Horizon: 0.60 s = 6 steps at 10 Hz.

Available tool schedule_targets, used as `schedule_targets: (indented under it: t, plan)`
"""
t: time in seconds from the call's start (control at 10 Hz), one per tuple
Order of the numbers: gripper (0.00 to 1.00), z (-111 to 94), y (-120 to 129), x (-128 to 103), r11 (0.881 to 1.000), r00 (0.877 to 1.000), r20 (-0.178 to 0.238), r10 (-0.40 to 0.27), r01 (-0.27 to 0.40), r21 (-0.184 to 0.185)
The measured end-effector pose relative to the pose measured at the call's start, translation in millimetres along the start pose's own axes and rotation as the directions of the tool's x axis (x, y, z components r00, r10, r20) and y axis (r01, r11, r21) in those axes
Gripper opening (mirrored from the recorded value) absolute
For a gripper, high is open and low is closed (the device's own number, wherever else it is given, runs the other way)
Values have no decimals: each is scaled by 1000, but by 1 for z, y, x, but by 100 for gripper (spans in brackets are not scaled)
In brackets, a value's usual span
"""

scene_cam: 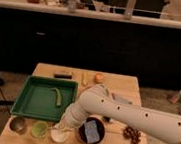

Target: Place fork in paper cup

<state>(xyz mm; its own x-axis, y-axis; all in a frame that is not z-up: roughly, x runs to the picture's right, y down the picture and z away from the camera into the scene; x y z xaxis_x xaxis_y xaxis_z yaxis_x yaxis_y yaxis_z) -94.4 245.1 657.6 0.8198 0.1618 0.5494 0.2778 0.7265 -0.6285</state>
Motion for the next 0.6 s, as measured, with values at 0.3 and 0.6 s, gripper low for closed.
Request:
schedule_targets:
  t: [0.3, 0.6]
  plan:
    - [0, 10, -15, -8, 1000, 1000, 4, -4, 4, -6]
    - [0, 13, -14, -8, 1000, 1000, 11, -3, 3, -8]
